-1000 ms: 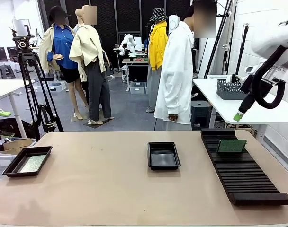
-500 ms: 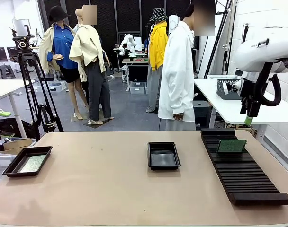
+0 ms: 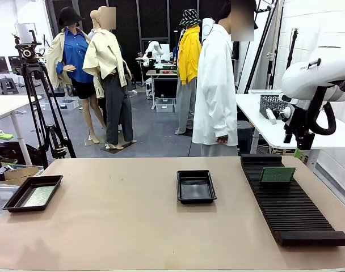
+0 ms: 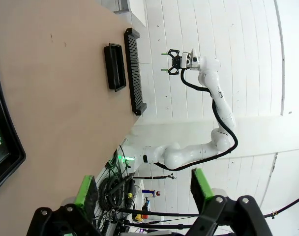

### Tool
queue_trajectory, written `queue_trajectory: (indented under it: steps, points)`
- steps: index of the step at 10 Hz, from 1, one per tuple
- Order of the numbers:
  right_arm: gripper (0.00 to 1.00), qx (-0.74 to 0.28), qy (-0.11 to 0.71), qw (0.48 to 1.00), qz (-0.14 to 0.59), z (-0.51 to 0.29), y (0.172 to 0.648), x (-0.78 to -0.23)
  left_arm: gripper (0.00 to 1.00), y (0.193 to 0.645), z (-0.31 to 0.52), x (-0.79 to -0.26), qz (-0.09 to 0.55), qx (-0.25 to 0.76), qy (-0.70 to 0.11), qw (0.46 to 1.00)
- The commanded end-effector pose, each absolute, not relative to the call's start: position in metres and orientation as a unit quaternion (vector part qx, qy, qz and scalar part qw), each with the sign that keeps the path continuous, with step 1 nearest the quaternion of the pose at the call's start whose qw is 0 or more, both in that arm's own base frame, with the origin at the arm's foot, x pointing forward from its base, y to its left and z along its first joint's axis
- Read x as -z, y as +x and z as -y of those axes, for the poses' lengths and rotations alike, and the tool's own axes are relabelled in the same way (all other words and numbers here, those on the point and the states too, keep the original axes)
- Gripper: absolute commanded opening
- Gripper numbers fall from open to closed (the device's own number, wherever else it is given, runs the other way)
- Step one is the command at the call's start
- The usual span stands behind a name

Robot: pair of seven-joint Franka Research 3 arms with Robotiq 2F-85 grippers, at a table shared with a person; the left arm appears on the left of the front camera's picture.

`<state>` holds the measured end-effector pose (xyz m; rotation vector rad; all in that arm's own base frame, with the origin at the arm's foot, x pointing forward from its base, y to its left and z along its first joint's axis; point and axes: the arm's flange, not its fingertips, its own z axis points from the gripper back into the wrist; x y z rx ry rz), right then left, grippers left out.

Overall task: Inspect and transfer BCBs to ESD trays.
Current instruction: Pick up the Blank PCB from the PCB Rack and place it in the right ESD tray.

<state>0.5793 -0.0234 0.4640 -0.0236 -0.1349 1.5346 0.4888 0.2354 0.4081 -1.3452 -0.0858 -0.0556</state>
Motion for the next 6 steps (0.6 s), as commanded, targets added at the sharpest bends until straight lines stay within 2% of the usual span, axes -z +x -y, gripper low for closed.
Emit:
queue_trajectory:
  steps: [1, 2, 6]
  points:
    - [1.0, -0.696, -0.006, 0.713, 0.086, 0.0224, 0.5785, -0.4595, 1.0, 0.4883, -0.2362, -0.4091, 0.04, 0.026, -0.623, 0.78]
    - [1.0, -0.694, -0.011, 0.718, 0.061, 0.0234, 0.5793, -0.464, 1.0, 0.4883, -0.2362, -0.4091, 0.04, 0.026, -0.623, 0.78]
    - [1.0, -0.694, -0.011, 0.718, 0.061, 0.0234, 0.5793, -0.464, 1.0, 0.4883, -0.2362, -0.4091, 0.04, 0.026, -0.623, 0.78]
